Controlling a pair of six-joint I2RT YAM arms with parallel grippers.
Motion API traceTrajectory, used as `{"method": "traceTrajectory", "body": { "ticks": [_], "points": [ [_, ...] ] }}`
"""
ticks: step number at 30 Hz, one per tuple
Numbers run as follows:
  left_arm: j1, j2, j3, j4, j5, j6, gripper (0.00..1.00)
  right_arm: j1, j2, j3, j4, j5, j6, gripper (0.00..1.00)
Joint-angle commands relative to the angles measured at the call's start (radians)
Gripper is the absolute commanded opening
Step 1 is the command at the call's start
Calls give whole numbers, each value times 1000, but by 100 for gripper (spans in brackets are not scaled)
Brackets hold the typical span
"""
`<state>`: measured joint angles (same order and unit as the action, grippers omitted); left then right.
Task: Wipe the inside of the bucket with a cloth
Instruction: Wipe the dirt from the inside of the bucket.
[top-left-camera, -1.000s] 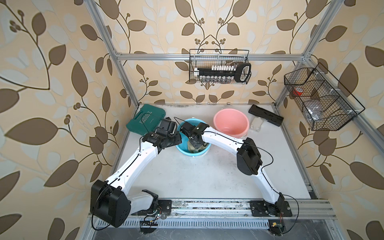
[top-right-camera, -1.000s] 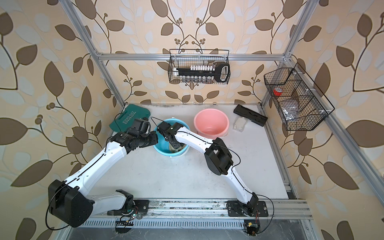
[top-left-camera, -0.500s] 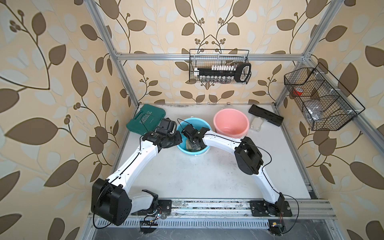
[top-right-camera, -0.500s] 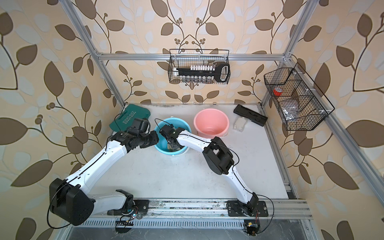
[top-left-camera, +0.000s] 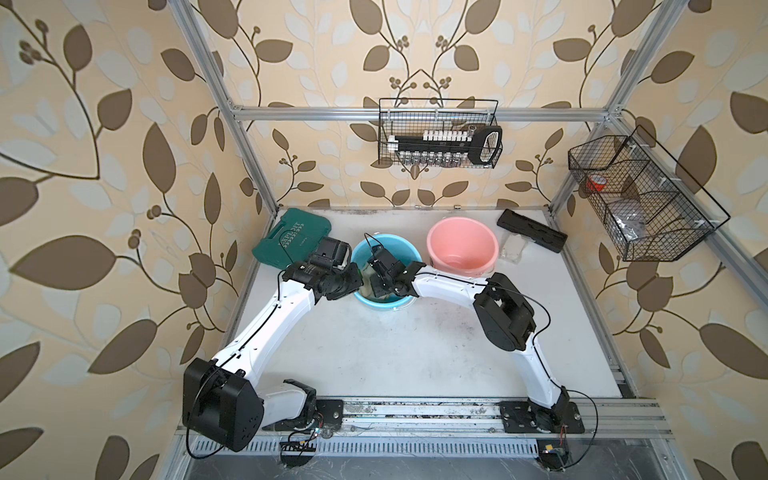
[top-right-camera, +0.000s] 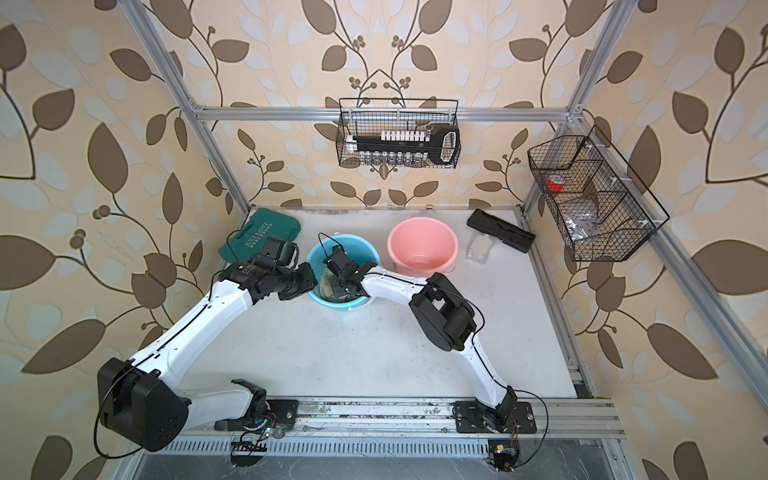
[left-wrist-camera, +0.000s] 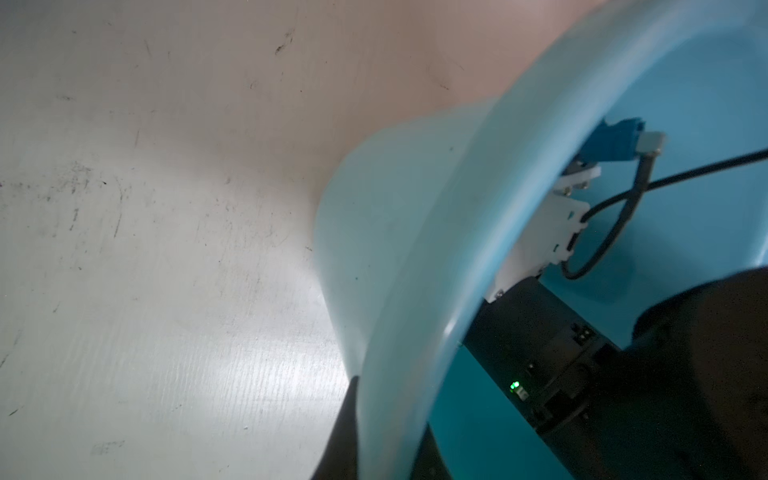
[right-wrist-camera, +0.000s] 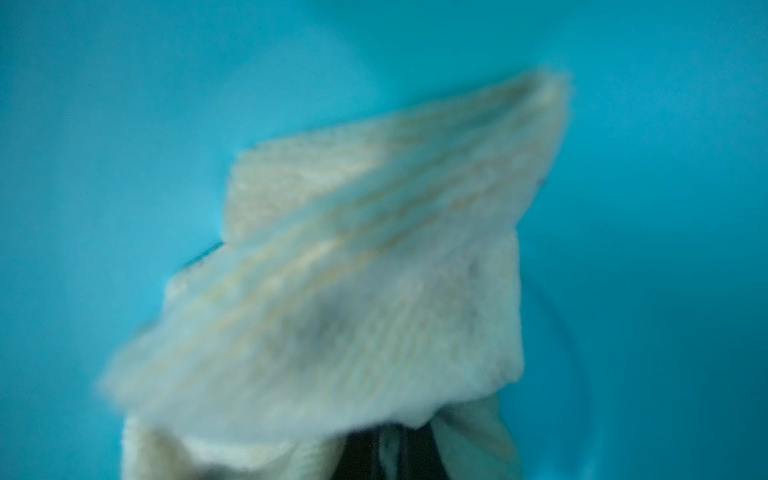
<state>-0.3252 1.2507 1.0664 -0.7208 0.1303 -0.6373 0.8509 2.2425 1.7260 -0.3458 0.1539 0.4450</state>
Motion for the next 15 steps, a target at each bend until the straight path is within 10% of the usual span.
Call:
{"method": "traceTrajectory", "body": {
  "ticks": [1,8,15],
  "points": [
    [-35,8,5,-211,236,75,0,-38,8,23,137,-183,-11,0],
    [-34,15,13,-209,207,70,0,-85,8,-26,209,-623,-57,0],
    [-34,10,6,-201,215,59,0,-87,10,20,99,-376,-54,0]
  ]
}}
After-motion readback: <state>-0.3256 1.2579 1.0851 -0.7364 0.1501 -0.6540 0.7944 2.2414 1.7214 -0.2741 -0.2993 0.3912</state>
